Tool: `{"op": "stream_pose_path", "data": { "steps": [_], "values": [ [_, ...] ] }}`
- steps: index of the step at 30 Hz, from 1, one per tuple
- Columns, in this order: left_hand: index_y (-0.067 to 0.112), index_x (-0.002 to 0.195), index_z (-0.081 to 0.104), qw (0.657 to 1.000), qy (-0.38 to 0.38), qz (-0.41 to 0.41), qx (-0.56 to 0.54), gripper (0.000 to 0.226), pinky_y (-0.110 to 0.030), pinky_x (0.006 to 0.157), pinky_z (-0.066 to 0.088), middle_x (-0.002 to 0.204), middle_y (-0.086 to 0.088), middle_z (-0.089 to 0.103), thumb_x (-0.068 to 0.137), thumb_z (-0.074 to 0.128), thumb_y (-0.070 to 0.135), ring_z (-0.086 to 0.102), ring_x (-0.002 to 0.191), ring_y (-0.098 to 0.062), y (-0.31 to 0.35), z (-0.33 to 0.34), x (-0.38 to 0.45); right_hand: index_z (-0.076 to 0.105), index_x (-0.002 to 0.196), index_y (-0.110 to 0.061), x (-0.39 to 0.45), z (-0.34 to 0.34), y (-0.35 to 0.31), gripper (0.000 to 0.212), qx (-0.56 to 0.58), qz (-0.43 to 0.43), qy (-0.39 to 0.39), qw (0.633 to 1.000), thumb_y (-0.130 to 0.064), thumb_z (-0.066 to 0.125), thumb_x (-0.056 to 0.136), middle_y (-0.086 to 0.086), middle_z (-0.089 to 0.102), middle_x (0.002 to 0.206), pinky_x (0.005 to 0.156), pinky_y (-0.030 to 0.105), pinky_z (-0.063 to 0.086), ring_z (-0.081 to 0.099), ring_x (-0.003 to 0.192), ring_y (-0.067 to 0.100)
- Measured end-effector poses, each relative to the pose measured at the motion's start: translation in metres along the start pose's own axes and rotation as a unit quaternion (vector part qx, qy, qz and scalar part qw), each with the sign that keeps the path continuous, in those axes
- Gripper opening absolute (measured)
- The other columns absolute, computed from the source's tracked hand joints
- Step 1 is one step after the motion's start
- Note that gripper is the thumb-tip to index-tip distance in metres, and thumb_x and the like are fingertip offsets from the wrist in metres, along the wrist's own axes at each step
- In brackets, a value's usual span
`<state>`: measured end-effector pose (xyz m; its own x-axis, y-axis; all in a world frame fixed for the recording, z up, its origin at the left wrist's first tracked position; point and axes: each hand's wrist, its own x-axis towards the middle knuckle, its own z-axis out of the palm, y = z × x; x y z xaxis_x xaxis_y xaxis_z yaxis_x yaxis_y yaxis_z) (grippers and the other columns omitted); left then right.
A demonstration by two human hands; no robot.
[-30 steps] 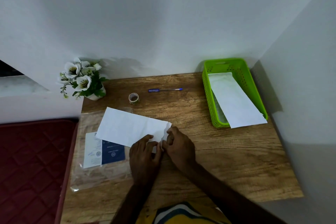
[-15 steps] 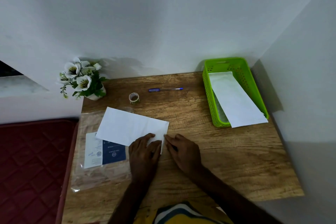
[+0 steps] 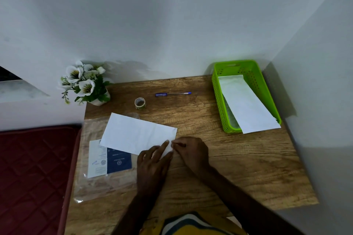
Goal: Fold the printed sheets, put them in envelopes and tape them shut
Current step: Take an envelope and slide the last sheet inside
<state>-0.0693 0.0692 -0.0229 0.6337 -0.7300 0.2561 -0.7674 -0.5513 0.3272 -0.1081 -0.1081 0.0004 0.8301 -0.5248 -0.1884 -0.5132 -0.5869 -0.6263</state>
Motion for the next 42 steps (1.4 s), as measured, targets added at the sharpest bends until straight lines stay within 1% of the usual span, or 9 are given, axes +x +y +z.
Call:
{"op": "stream_pose_path", "data": {
  "steps": [3, 9, 15, 19, 23, 32, 36, 39, 42],
  "values": [
    [0.022, 0.122, 0.074, 1.0, -0.01, 0.021, 0.007, 0.036, -0.06, 0.107, 0.044, 0.147, -0.001, 0.058, 0.099, 0.052, 0.039, 0.052, 0.138, -0.033, -0.001, 0.0, 0.0, 0.072, 0.093, -0.032, 0.013, -0.003, -0.005, 0.023, 0.037, 0.081, 0.008, 0.996, -0.05, 0.077, 0.08, -0.014, 0.073, 0.087, 0.071, 0.028, 0.053, 0.067, 0.081, 0.007],
    [0.024, 0.128, 0.07, 0.999, -0.031, 0.03, 0.016, 0.037, -0.061, 0.113, 0.039, 0.145, 0.003, 0.059, 0.101, 0.053, 0.041, 0.047, 0.143, -0.026, -0.006, 0.002, -0.003, 0.062, 0.085, -0.028, 0.035, -0.012, -0.01, 0.03, 0.031, 0.137, 0.027, 0.99, -0.052, 0.078, 0.077, -0.015, 0.067, 0.08, 0.066, 0.026, 0.048, 0.062, 0.073, 0.007],
    [0.024, 0.129, 0.07, 0.999, -0.035, 0.02, 0.017, 0.037, -0.058, 0.115, 0.037, 0.144, 0.004, 0.06, 0.103, 0.052, 0.042, 0.047, 0.143, -0.024, -0.006, 0.001, -0.002, 0.061, 0.083, -0.024, 0.045, -0.013, -0.01, 0.031, 0.016, 0.136, 0.046, 0.99, -0.053, 0.071, 0.086, -0.011, 0.066, 0.078, 0.063, 0.027, 0.044, 0.063, 0.074, 0.013],
    [0.025, 0.13, 0.069, 0.999, -0.042, 0.014, 0.018, 0.039, -0.055, 0.117, 0.035, 0.142, 0.005, 0.062, 0.103, 0.049, 0.044, 0.048, 0.142, -0.023, -0.007, 0.0, -0.001, 0.06, 0.082, -0.028, 0.037, -0.021, -0.005, 0.037, 0.048, 0.119, -0.025, 0.991, -0.058, 0.08, 0.073, -0.013, 0.067, 0.076, 0.062, 0.025, 0.047, 0.064, 0.069, 0.008],
    [0.025, 0.131, 0.068, 0.999, -0.047, 0.01, 0.014, 0.039, -0.055, 0.116, 0.036, 0.142, 0.005, 0.062, 0.102, 0.05, 0.043, 0.048, 0.142, -0.023, -0.006, 0.001, -0.002, 0.057, 0.089, -0.031, 0.026, -0.021, -0.007, 0.045, -0.016, 0.097, -0.055, 0.994, -0.056, 0.085, 0.064, -0.016, 0.064, 0.083, 0.062, 0.025, 0.038, 0.059, 0.077, 0.005],
    [0.026, 0.132, 0.068, 0.997, -0.068, 0.012, 0.025, 0.039, -0.055, 0.118, 0.034, 0.147, 0.006, 0.056, 0.103, 0.049, 0.044, 0.042, 0.146, -0.021, -0.004, -0.002, -0.007, 0.058, 0.081, -0.027, 0.042, -0.013, -0.018, 0.036, 0.021, 0.171, 0.02, 0.985, -0.055, 0.078, 0.077, -0.014, 0.063, 0.075, 0.063, 0.025, 0.042, 0.059, 0.068, 0.007],
    [0.027, 0.133, 0.067, 0.996, -0.083, 0.009, 0.02, 0.041, -0.053, 0.119, 0.034, 0.147, 0.007, 0.057, 0.103, 0.047, 0.046, 0.042, 0.146, -0.02, -0.005, -0.005, -0.007, 0.065, 0.091, -0.024, 0.043, -0.01, -0.02, 0.028, -0.005, 0.17, 0.054, 0.984, -0.052, 0.066, 0.09, -0.007, 0.07, 0.088, 0.069, 0.028, 0.043, 0.066, 0.083, 0.017],
    [0.027, 0.129, 0.07, 0.996, -0.09, 0.007, 0.019, 0.039, -0.053, 0.115, 0.039, 0.143, 0.007, 0.061, 0.102, 0.048, 0.045, 0.048, 0.143, -0.021, -0.004, -0.009, -0.002, 0.066, 0.093, -0.023, 0.039, -0.018, -0.016, 0.029, 0.048, 0.168, 0.021, 0.984, -0.052, 0.06, 0.095, -0.002, 0.074, 0.087, 0.076, 0.033, 0.055, 0.071, 0.082, 0.021],
    [0.027, 0.12, 0.075, 0.997, -0.072, -0.003, -0.005, 0.034, -0.047, 0.11, 0.044, 0.134, 0.009, 0.067, 0.099, 0.054, 0.043, 0.055, 0.136, -0.018, -0.003, -0.013, 0.004, 0.064, 0.092, -0.024, 0.022, -0.023, -0.011, 0.025, 0.053, 0.151, -0.02, 0.987, -0.048, 0.067, 0.089, -0.005, 0.072, 0.088, 0.079, 0.035, 0.056, 0.069, 0.084, 0.019]
  ]
}}
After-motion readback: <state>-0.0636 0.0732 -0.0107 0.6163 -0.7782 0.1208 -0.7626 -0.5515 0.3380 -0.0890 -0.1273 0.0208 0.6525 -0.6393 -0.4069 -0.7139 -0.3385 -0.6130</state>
